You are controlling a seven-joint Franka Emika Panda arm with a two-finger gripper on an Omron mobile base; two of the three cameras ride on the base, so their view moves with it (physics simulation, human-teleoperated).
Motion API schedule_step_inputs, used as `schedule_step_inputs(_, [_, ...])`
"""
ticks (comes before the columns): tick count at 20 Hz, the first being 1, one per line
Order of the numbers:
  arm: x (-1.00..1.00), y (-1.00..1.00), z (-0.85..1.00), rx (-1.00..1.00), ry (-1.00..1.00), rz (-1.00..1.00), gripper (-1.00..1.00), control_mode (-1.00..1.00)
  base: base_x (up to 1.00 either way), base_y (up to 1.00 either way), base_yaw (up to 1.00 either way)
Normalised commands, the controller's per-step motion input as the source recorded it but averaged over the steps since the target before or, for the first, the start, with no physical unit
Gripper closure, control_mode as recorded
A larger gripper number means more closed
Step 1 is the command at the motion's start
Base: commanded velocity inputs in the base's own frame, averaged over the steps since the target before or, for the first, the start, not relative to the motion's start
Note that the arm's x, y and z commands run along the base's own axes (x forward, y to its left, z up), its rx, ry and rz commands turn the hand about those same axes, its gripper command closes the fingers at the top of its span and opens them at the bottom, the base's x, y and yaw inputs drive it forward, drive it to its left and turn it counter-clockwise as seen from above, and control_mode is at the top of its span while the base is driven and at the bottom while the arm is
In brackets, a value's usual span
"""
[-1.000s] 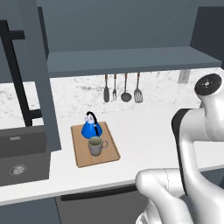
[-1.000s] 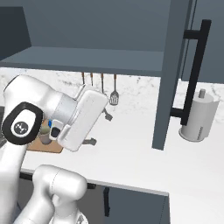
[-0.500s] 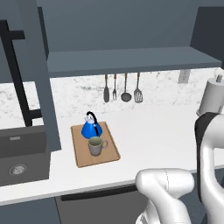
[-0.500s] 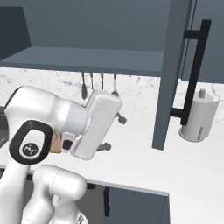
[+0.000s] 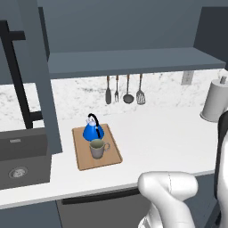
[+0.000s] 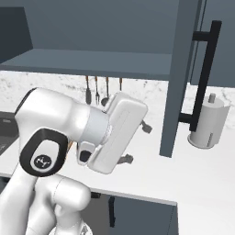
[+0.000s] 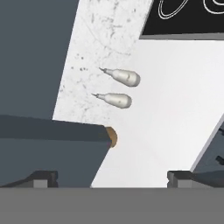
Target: Pick the kettle from the counter and place it on the tray. Then pick the mug from the cabinet and place it on the tray. Then close the cabinet doors.
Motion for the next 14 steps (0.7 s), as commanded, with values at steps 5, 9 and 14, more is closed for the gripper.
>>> schedule_step_inputs(5, [-0.17,-0.42,0.16,-0.05,0.00,0.00,-1.00,-1.00,0.00,0.00,0.00])
schedule_step_inputs(9, [-0.11,-0.48,0.17,-0.05,0.00,0.03,-1.00,-1.00,0.00,0.00,0.00])
schedule_step_inputs(14, [-0.25,-0.42,0.08,-0.02,0.00,0.02,-1.00,-1.00,0.00,0.00,0.00])
